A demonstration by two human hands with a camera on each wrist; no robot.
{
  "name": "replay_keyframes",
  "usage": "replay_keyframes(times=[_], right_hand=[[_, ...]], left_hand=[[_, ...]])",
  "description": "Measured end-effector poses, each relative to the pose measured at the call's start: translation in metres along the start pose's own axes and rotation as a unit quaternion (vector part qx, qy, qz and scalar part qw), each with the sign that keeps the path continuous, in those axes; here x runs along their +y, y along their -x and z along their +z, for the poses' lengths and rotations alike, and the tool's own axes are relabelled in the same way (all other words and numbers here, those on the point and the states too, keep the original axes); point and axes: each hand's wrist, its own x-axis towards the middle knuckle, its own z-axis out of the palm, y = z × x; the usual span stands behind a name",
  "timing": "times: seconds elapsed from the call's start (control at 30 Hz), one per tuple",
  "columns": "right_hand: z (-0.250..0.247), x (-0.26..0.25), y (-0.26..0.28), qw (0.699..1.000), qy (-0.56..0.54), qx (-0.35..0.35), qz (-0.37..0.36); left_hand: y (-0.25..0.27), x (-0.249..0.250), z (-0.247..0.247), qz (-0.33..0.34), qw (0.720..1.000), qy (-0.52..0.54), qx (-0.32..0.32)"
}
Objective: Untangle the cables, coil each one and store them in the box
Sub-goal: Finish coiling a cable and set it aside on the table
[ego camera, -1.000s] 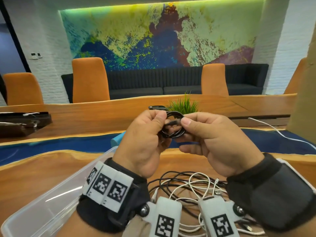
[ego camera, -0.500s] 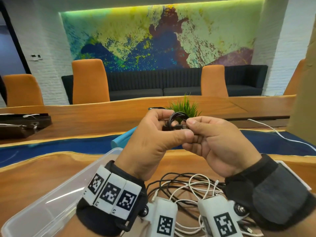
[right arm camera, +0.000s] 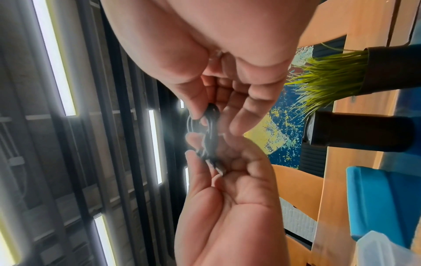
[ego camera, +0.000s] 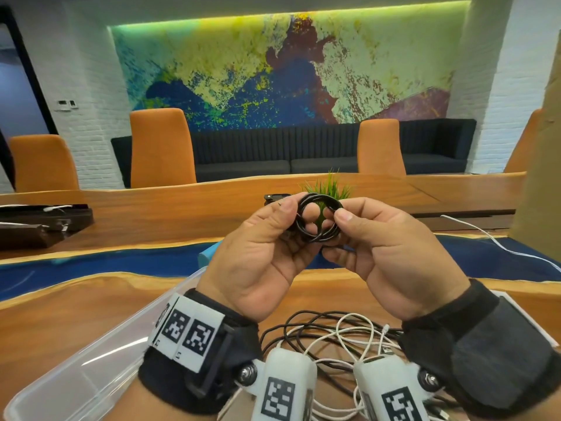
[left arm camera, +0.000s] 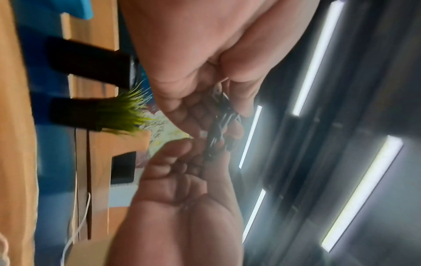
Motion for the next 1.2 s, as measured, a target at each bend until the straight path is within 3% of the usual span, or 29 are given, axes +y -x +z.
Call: replay_keyframes(times=[0.1,0.17,0.3,0.47,0.67,0.97,1.03,1.2], right_hand=[[0.002,0.001,0.004,0.996,0.078,-0.009,-0.041],[0.004,0.001,0.006,0.984,0.155,-0.005,-0.085],[0.009,-0.002,0.009,0.96,0.233,-0.025,-0.155],[0.008,-0.002,0.009,0.947,0.263,-0.04,-0.181],[0.009,-0.005,0.011,0.931,0.29,-0.045,-0.218],[0.008,-0.017,0.015,0.906,0.329,-0.061,-0.261],[0.007,-0.019,0.015,0.911,0.322,-0.062,-0.25],[0.003,-0.016,0.011,0.956,0.243,-0.018,-0.161]], left_hand=[[-0.001,0.0,-0.001,-0.008,0.999,0.03,0.023],[-0.002,0.0,-0.003,0.024,0.998,0.008,0.052],[-0.002,-0.005,-0.006,0.114,0.986,-0.093,0.083],[-0.002,-0.008,-0.009,0.194,0.952,-0.214,0.1],[0.0,-0.006,-0.008,0.236,0.901,-0.355,0.077],[0.005,-0.007,-0.005,0.24,0.88,-0.411,0.003],[0.007,-0.01,-0.001,0.229,0.884,-0.407,-0.007],[0.003,-0.014,-0.004,0.134,0.943,-0.305,0.002]])
